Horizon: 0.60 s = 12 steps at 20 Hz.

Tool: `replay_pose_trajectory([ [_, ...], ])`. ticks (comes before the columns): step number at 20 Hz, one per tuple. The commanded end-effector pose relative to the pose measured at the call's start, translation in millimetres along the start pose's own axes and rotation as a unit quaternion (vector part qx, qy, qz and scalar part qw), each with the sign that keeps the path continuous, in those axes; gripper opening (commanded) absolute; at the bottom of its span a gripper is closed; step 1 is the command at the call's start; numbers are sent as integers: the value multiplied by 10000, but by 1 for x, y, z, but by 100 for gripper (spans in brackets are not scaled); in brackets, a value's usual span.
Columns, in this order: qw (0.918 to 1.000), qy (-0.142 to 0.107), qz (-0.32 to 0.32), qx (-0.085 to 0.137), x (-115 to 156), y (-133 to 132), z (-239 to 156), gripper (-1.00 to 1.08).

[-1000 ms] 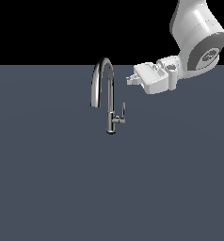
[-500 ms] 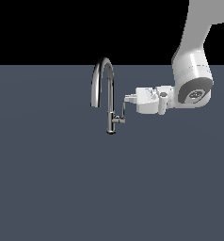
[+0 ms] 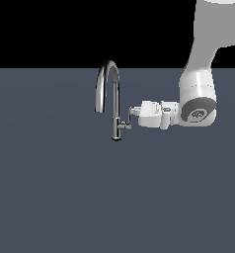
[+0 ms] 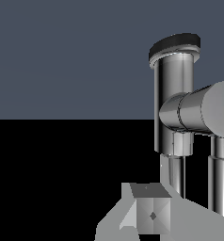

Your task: Turn on the faucet by rotating a designated handle.

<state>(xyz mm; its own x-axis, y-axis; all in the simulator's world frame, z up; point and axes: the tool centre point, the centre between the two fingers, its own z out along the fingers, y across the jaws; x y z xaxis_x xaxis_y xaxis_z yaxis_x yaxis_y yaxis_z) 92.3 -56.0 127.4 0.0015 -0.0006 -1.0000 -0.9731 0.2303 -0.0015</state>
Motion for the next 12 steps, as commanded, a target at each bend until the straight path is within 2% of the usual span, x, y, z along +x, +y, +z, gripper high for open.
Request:
replay_pose_trajectory([
  [1,10000,-16,12,20,1,-1,0,-100],
  [8,10000,-1,-11,-2,-1,0,1,-100],
  [12,10000,-1,-11,-2,-3,10,1,-100],
])
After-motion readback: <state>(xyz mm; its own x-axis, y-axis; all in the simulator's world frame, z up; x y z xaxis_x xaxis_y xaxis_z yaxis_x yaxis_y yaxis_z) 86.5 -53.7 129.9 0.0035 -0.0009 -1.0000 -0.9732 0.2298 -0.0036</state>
